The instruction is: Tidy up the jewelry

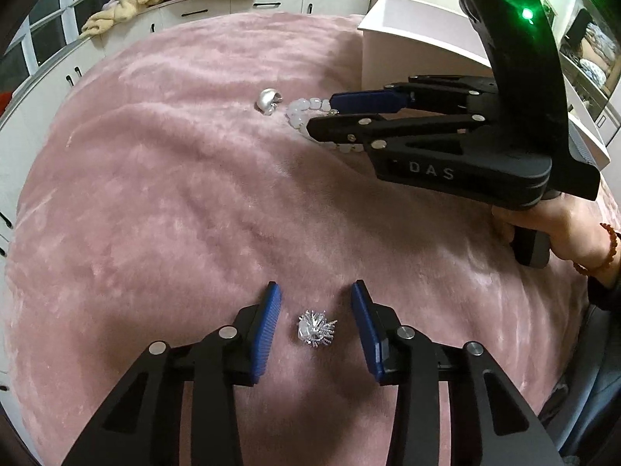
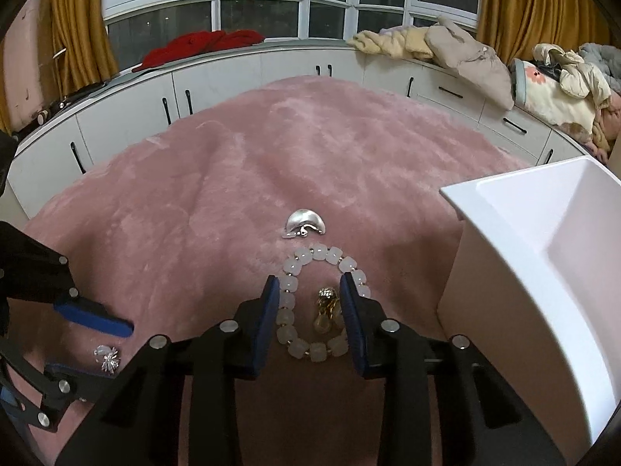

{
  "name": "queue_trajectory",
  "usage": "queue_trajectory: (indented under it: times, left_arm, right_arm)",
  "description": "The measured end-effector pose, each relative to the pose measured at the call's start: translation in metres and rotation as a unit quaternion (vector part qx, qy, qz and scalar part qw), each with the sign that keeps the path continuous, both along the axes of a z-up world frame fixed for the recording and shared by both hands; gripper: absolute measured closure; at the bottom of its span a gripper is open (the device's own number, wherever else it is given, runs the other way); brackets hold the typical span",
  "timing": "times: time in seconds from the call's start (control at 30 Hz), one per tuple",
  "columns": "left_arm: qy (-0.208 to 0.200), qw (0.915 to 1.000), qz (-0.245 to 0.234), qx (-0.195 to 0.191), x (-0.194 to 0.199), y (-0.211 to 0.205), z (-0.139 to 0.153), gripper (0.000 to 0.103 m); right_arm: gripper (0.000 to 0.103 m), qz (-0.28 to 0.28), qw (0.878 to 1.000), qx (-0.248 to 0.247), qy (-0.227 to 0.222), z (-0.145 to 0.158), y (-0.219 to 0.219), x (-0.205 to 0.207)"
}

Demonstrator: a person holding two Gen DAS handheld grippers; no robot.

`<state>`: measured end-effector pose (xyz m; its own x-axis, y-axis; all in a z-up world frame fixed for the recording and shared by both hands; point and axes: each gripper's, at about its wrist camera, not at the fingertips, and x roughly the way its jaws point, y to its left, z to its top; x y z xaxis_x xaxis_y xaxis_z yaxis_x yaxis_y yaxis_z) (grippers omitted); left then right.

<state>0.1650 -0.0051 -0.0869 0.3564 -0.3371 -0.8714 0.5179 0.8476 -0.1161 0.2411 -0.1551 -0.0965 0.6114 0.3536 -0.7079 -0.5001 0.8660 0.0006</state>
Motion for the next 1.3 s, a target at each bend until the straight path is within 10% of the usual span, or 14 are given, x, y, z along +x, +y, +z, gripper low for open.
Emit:
queue_trajectory:
  times: [0.2, 1.3]
  left_arm:
    - [0.008, 0.9999, 0.005, -0.013, 0.004, 0.003, -0.001, 0.064]
    - [-0.026, 0.9982, 0.039, -0.038, -0.002, 0.023, 0.017, 0.097]
  right_arm:
    - [0.093, -0.014, 1.0, 0.016, 0.008, 0.0, -0.005, 0.004]
    - [0.093, -0.031, 0.996, 0.06, -0.054, 0.062, -0.02, -0.022]
